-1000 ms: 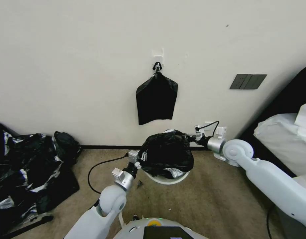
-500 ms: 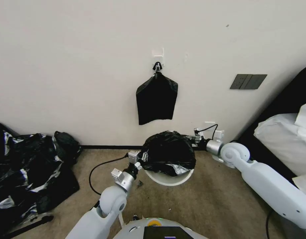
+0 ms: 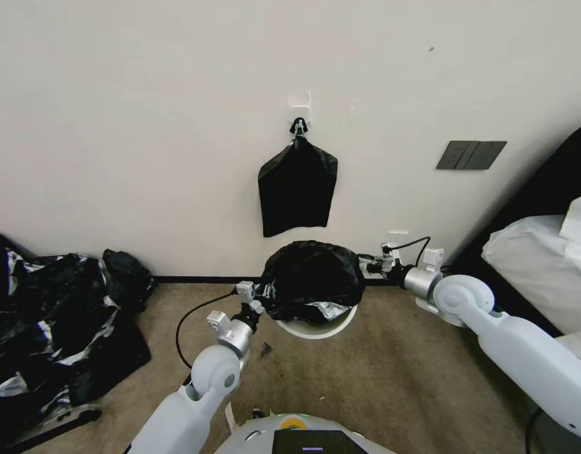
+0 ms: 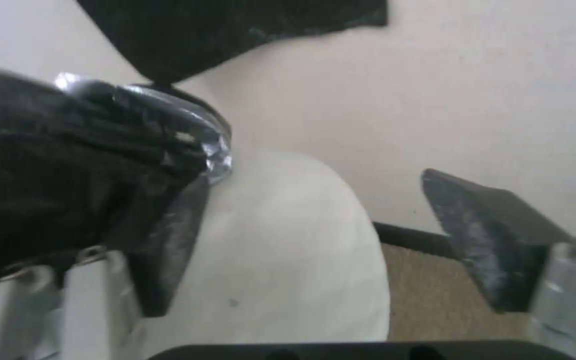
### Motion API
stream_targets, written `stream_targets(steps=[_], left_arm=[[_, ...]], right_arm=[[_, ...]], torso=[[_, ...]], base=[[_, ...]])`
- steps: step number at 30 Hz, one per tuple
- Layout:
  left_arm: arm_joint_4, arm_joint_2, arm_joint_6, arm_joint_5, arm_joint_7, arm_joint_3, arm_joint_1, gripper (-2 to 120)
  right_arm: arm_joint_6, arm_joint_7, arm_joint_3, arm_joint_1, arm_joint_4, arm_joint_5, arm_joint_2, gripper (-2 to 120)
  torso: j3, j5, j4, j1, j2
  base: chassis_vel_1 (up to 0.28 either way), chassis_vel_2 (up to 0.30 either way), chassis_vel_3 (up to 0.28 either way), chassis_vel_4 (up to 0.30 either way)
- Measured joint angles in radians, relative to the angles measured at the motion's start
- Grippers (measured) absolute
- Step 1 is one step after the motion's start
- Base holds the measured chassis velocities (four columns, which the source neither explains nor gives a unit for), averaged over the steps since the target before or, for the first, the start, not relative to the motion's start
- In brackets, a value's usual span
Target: Place a trash bag onto the trash bin.
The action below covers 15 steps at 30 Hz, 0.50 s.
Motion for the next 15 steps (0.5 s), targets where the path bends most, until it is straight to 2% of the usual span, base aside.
stream_targets(steps=[4, 6, 9, 10, 12, 15], left_arm=[[0.024, 0.002, 0.008, -0.017, -0.024, -0.006, -0.01, 3], [0.027, 0.002, 0.009, -0.018, -0.028, -0.006, -0.012, 3], [0.05, 0.0, 0.027, -0.015, -0.057, 0.0, -0.031, 3], [0.05, 0.0, 0.027, -0.015, -0.057, 0.0, -0.031, 3], [0.057, 0.001, 0.027, 0.014, -0.065, 0.007, -0.044, 3], [0.062, 0.004, 0.026, 0.054, -0.081, 0.014, -0.058, 3]], right_arm=[[0.007, 0.065, 0.09, -0.029, 0.034, 0.056, 0.013, 99], [0.008, 0.07, 0.102, -0.033, 0.041, 0.059, 0.014, 99], [0.003, 0.082, 0.25, -0.122, 0.176, 0.073, 0.028, 100], [0.003, 0.082, 0.25, -0.122, 0.176, 0.073, 0.028, 100], [-0.009, 0.077, 0.299, -0.172, 0.255, 0.072, 0.04, 100], [-0.026, 0.065, 0.298, -0.198, 0.33, 0.049, 0.044, 100]], torso=[[0.0, -0.0001, 0.0, 0.0, 0.0], [0.0, -0.0001, 0.0, 0.0, 0.0], [0.0, -0.0004, -0.0002, 0.0, 0.0], [0.0, -0.0004, -0.0002, 0.0, 0.0], [0.0, -0.0004, -0.0005, 0.0, 0.0], [0.0, -0.0002, -0.0005, 0.0, 0.0]], base=[[0.0, 0.0, 0.0, 0.0], [0.0, 0.0, 0.0, 0.0], [0.0, 0.0, 0.0, 0.0], [0.0, 0.0, 0.0, 0.0], [0.0, 0.0, 0.0, 0.0], [0.0, 0.0, 0.0, 0.0]])
